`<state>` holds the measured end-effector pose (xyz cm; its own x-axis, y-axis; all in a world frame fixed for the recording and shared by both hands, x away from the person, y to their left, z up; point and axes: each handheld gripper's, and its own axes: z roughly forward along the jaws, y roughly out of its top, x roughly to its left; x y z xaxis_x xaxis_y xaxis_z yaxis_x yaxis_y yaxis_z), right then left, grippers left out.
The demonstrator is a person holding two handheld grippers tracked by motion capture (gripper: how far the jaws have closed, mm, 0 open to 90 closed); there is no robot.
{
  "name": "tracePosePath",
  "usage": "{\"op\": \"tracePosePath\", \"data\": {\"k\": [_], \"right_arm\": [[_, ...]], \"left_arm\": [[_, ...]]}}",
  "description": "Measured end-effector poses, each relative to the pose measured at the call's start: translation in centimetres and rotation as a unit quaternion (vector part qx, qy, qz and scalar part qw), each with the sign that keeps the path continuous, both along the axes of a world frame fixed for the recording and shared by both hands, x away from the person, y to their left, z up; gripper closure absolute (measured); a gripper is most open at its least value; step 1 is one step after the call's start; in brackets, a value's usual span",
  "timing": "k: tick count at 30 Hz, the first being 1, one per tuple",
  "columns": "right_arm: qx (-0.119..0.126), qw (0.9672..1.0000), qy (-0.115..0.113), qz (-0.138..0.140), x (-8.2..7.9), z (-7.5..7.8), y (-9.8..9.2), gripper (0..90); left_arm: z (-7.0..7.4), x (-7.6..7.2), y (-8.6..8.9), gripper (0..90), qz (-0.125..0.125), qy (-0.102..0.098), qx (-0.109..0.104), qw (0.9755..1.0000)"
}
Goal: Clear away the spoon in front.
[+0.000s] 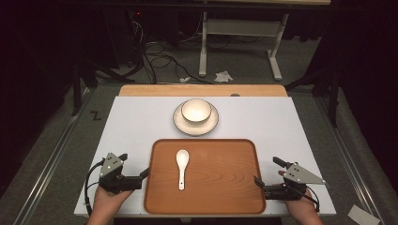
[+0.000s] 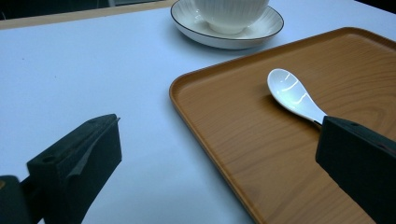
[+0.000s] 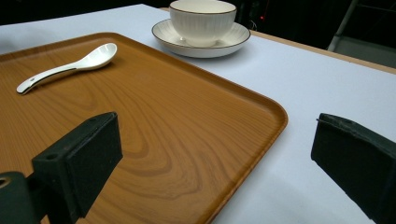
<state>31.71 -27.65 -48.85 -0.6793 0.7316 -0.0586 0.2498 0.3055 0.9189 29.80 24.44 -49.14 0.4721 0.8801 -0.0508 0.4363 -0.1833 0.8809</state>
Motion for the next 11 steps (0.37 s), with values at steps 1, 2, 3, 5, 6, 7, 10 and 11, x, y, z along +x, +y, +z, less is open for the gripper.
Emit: {"op": "tracePosePath", "data": {"k": [1, 2, 3, 5, 6, 7, 10, 11], "right_arm": [[0.0, 1.0, 0.0, 0.0, 0.0, 0.0, 0.0, 3.0], [0.0, 1.0, 0.0, -0.001, 0.01, -0.01, -0.01, 3.0], [0.0, 1.0, 0.0, -0.001, 0.0, -0.01, -0.01, 2.9], [0.001, 1.0, 0.0, -0.002, -0.05, 0.03, 0.01, 2.9], [0.003, 1.0, -0.003, -0.001, -0.1, 0.07, 0.05, 3.0], [0.002, 1.0, -0.004, 0.001, -0.12, 0.1, 0.08, 2.9], [0.002, 1.0, -0.004, 0.001, -0.15, 0.1, 0.26, 2.9], [0.001, 1.0, -0.005, 0.003, -0.12, 0.09, 0.29, 3.0]], "left_arm": [[0.08, 0.09, 0.25, 1.2, 0.0, 0.001, -0.001, 1.0], [0.17, 0.18, 0.48, 1.2, 0.0, 0.003, -0.006, 1.0], [0.26, 0.17, 0.74, 1.4, -0.003, 0.001, -0.015, 0.9999], [0.31, 0.11, 0.94, 2.0, -0.004, -0.002, -0.02, 0.9998], [0.28, 0.1, 0.94, 2.1, -0.003, -0.003, -0.018, 0.9998], [0.24, 0.11, 0.91, 2.4, -0.002, -0.003, -0.017, 0.9998], [0.14, 0.22, 0.91, 3.7, -0.003, 0.002, -0.02, 0.9998], [0.09, 0.27, 0.9, 4.3, -0.005, 0.004, -0.021, 0.9998]]}}
